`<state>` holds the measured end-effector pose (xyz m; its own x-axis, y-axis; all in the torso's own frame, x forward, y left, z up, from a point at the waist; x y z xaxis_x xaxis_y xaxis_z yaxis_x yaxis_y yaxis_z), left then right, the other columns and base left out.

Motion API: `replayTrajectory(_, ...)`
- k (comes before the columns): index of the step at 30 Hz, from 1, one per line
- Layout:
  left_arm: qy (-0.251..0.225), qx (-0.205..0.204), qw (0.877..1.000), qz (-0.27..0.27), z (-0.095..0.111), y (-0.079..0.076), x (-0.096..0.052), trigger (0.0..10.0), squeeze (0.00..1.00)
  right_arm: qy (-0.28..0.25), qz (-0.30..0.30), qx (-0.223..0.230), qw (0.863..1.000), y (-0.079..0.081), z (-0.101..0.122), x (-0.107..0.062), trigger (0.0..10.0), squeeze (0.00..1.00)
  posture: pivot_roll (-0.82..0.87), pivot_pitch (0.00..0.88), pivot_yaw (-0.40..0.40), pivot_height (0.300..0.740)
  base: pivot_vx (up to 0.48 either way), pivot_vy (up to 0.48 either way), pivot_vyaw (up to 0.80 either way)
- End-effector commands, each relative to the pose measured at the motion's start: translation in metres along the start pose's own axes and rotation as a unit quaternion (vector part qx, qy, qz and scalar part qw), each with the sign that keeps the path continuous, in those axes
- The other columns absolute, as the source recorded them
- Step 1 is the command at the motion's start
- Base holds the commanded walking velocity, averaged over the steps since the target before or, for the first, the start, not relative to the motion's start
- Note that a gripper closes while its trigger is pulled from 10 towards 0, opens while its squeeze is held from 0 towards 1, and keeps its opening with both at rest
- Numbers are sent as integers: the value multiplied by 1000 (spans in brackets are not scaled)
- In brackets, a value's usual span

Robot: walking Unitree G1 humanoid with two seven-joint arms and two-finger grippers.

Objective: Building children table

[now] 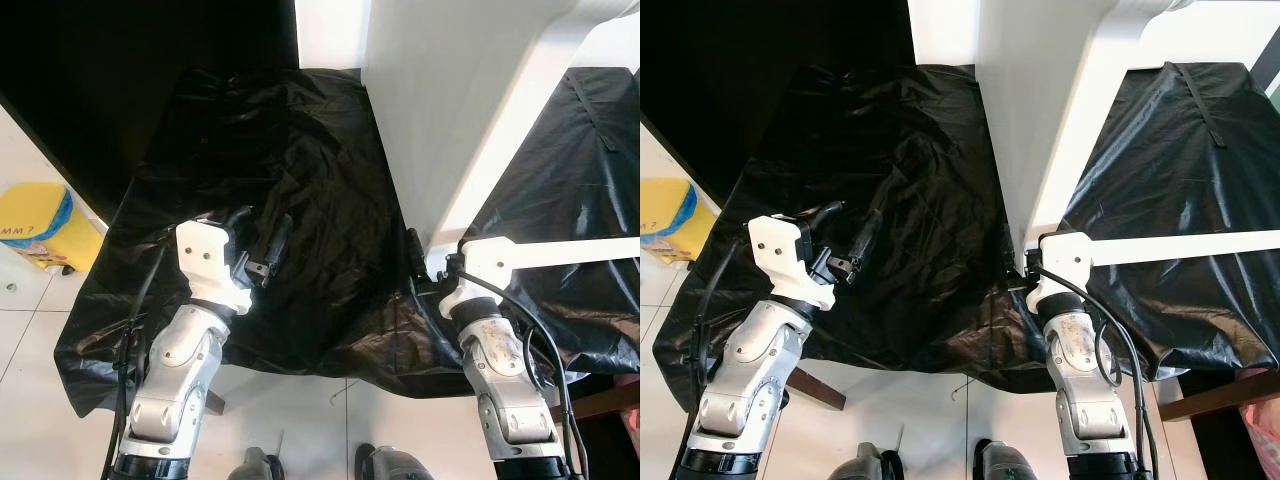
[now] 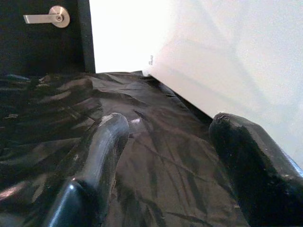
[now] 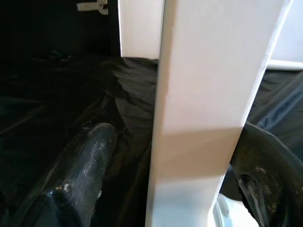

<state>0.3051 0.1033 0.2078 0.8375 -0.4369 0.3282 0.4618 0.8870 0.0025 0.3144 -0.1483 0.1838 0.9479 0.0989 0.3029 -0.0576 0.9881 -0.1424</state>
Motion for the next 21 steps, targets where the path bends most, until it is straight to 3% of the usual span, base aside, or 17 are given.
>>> replayTrajectory(1, 0, 17, 998, -56, 1, -14, -1, 9647, 0, -13, -1, 1, 1000, 0, 4, -1, 0, 0, -76, 164, 52, 740, 0, 0, 0)
replayTrajectory(2, 0, 17, 998, -56, 1, -14, -1, 9647, 0, -13, -1, 1, 1000, 0, 4, -1, 0, 0, -76, 164, 52, 740, 0, 0, 0)
replayTrajectory(3, -6, 17, 998, -61, 3, -15, -1, 0, 0, -17, -4, 0, 1000, -1, 6, 0, 0, 0, -76, 162, 53, 740, 0, 0, 0)
replayTrajectory(13, -3, 36, 996, -75, 5, -16, 0, 0, 0, -18, -5, 6, 1000, 1, 6, 3, 0, 0, -67, 158, 55, 740, 0, 0, 0)
replayTrajectory(14, 3, 40, 996, -77, 3, -16, 0, 10000, 0, -18, -5, 3, 1000, 2, 6, 4, 7490, 0, -66, 157, 55, 740, 0, 0, 0)
replayTrajectory(15, 3, 39, 996, -77, 3, -16, 0, 10000, 0, -17, -7, 3, 1000, 3, 6, 5, 10000, 0, -61, 155, 52, 740, 0, 0, 0)
replayTrajectory(16, 1, 35, 996, -76, 4, -16, 0, 10000, 561, -17, -9, 3, 1000, 3, 6, 6, 10000, 0, -61, 155, 52, 740, 0, 0, 0)
replayTrajectory(17, 1, 35, 996, -76, 4, -16, 0, 10000, 561, -17, -9, 3, 1000, 3, 6, 6, 10000, 0, -61, 155, 52, 740, 0, 0, 0)
replayTrajectory(18, -6, 22, 997, -77, 6, -15, -1, 10000, 1000, -17, -11, 2, 1000, 3, 6, 7, 10000, 0, -60, 152, 51, 740, 0, 0, 0)
replayTrajectory(21, -3, 23, 997, -67, 6, -12, 0, 10000, 1000, -16, -14, 5, 1000, 3, 4, 9, 10000, 0, -57, 149, 52, 740, 0, 0, 0)
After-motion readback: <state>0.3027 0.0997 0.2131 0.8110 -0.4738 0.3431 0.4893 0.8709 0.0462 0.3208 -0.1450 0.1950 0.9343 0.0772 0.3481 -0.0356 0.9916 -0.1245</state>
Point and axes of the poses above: a point about 5 cm out from each wrist's last joint towards the gripper, its own x axis pointing out of the wrist towards the gripper, its own z axis along the axis of the wrist's last joint, y = z × x, the point moved 5 cm from there along x, pointing out of the wrist towards the gripper, and after that the axes turned 2 degrees about -x, right-handed, at the moved point
